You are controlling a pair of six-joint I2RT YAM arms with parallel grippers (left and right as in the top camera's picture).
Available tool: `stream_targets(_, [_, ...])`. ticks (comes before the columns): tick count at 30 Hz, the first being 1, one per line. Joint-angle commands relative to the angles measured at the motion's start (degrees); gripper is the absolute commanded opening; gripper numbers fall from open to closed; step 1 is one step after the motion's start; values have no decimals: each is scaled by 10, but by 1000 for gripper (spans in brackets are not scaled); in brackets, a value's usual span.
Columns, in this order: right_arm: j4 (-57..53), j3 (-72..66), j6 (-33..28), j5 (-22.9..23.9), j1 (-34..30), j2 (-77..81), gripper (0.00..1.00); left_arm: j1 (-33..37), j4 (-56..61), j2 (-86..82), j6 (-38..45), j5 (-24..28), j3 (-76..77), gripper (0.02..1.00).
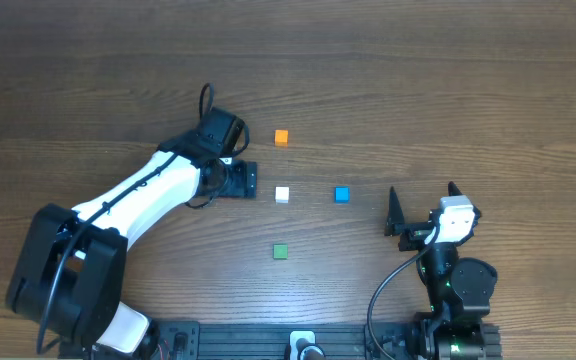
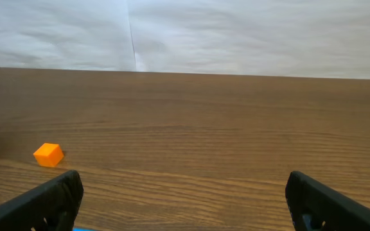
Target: Stack Cubes
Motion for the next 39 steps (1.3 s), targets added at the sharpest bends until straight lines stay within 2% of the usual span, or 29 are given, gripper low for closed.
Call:
stream_targets(1, [2, -5, 0, 4, 4, -6, 993, -1, -18, 16, 24, -21, 9, 919])
stream_targets(16, [2, -5, 0, 4, 4, -6, 993, -1, -14, 28, 21, -24, 9, 774])
stream_targets(30, [2, -5, 0, 4, 4, -6, 991, -1, -14, 30, 8, -24, 9, 476])
stream_targets(39, [2, -5, 0, 4, 4, -6, 993, -1, -12, 30, 6, -21, 9, 426])
